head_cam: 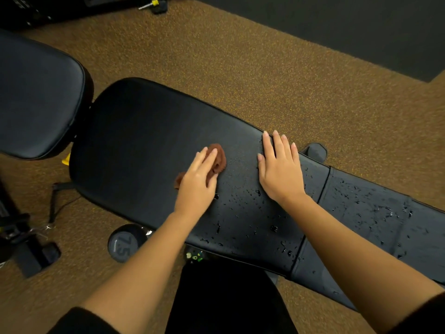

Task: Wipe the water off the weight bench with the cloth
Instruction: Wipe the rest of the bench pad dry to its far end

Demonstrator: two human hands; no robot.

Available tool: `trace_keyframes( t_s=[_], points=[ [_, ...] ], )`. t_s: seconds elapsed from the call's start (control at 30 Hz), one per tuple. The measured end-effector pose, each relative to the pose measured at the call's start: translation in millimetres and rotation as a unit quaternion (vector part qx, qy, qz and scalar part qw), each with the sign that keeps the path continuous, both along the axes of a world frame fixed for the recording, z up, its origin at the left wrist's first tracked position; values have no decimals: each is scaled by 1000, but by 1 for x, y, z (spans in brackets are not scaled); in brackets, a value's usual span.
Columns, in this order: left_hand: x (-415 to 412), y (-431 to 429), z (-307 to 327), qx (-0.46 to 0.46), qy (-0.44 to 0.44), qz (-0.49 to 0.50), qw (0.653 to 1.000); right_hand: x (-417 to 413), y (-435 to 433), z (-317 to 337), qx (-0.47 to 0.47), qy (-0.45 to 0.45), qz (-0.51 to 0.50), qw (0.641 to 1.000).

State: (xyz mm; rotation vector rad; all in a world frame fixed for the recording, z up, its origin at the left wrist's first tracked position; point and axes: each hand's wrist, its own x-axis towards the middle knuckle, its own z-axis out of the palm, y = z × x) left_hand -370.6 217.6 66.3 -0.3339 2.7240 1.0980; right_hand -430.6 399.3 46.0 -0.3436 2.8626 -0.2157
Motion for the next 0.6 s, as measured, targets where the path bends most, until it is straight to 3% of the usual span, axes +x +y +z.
trace_keyframes(
  t_s=[0.37,0.6],
  points=[
    [51,56,0,57,-2,-70,996,1,-2,1,2,1,2,1000],
    [-3,31,4,28,25,2,999,-1,-2,3,-1,-7,12,1000]
  ],
)
